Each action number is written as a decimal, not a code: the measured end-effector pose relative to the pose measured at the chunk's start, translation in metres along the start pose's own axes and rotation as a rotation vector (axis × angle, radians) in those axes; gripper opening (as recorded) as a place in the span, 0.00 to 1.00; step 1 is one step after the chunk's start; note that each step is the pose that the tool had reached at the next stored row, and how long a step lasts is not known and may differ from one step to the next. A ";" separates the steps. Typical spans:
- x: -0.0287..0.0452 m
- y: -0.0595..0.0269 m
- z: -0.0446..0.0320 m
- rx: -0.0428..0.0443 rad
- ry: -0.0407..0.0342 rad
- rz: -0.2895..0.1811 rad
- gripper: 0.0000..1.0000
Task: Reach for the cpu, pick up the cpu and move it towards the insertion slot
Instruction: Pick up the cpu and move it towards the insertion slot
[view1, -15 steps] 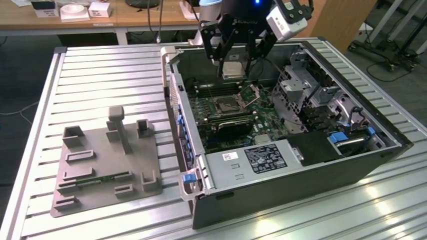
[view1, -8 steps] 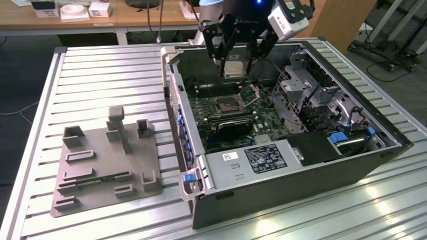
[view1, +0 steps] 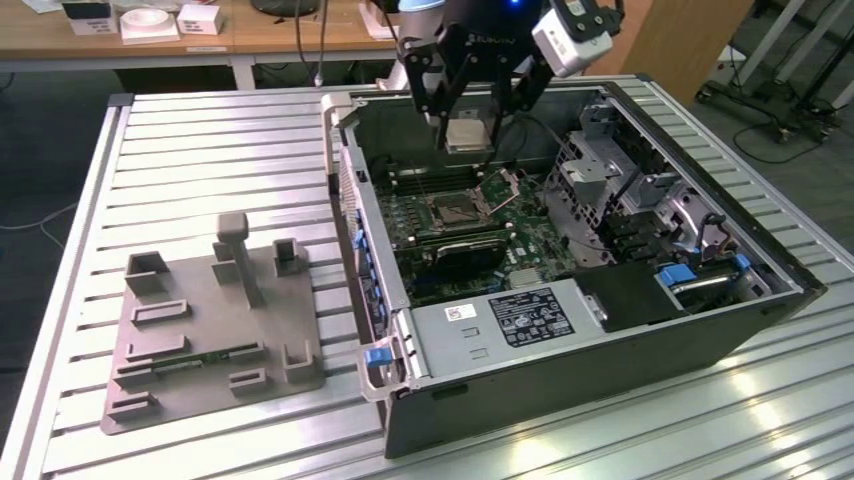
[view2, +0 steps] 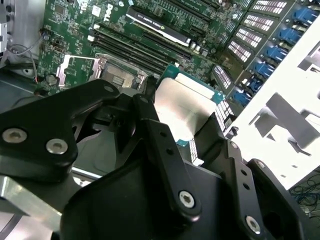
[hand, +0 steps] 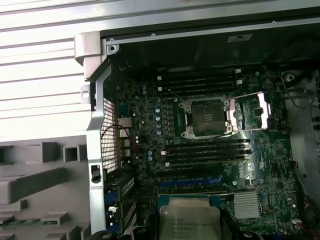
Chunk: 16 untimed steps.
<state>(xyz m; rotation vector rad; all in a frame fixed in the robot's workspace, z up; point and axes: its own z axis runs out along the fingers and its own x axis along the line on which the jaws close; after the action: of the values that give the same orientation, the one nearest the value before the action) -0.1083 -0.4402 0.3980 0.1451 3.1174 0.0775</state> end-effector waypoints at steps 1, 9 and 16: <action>0.0000 0.0008 0.0001 0.0001 0.0000 0.000 0.55; -0.0028 0.0046 0.0014 0.0000 0.0000 0.001 0.55; -0.0039 0.0138 0.0035 0.0001 0.0000 0.001 0.55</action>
<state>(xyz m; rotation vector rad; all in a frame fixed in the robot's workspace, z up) -0.1031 -0.4267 0.3953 0.1464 3.1173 0.0773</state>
